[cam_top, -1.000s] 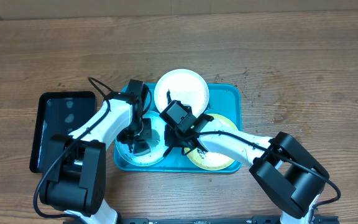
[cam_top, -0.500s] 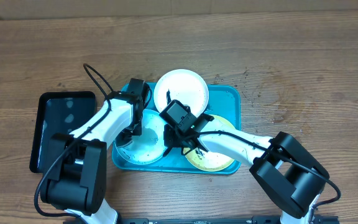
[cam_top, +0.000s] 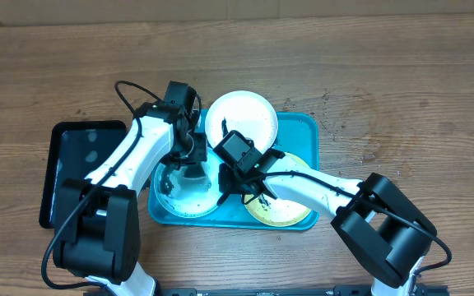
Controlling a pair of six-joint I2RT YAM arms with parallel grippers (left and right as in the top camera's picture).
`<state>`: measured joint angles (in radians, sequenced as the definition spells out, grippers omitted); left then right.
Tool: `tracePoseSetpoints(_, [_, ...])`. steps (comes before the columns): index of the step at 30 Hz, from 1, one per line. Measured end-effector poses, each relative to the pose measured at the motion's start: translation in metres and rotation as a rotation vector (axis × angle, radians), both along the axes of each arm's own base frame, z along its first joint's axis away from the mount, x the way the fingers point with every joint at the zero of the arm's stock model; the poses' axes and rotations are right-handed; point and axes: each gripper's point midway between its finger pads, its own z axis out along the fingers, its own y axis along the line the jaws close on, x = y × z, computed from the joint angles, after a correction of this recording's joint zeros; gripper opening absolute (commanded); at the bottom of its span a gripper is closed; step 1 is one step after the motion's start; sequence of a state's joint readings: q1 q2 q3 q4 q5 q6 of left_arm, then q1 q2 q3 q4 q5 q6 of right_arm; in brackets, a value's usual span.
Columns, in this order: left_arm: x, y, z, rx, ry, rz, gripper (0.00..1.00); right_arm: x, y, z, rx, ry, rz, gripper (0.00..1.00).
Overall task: Clean dirty plates on tray and stack at the side
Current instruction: 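Hold the plate with the right gripper and scrub it with the sponge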
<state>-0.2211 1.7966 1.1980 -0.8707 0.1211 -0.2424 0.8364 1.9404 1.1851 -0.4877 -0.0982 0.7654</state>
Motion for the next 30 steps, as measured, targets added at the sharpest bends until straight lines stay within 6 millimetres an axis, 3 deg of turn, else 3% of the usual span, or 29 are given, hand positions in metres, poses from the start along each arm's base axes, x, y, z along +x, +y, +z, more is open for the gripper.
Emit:
tracePoseSetpoints(5, [-0.011, -0.004, -0.015, -0.032, 0.022, -0.008, 0.04, 0.0, 0.001, 0.0, 0.004, 0.001, 0.001, 0.16])
tracePoseSetpoints(9, [-0.025, 0.005, -0.031, 0.002, 0.051, -0.004, 0.04, 0.0, 0.001, 0.0, 0.004, 0.001, 0.001, 0.16])
tracePoseSetpoints(13, [-0.027, 0.014, -0.036, 0.039, 0.039, 0.005, 0.04, -0.001, 0.002, 0.0, 0.008, 0.005, 0.005, 0.16])
tracePoseSetpoints(15, [-0.028, 0.022, -0.036, 0.078, 0.03, 0.011, 0.04, -0.001, 0.003, 0.001, 0.016, 0.006, 0.008, 0.16])
tracePoseSetpoints(23, [-0.03, 0.087, -0.032, 0.408, 0.004, 0.075, 0.04, -0.002, 0.004, 0.001, 0.022, 0.01, 0.012, 0.15])
tracePoseSetpoints(28, [-0.037, 0.105, -0.03, 0.511, 0.023, 0.081, 0.04, -0.002, 0.008, 0.003, 0.04, 0.008, 0.018, 0.15])
tracePoseSetpoints(30, [-0.045, 0.112, -0.027, 0.554, 0.055, 0.097, 0.04, -0.003, 0.011, 0.004, 0.051, 0.011, 0.024, 0.08])
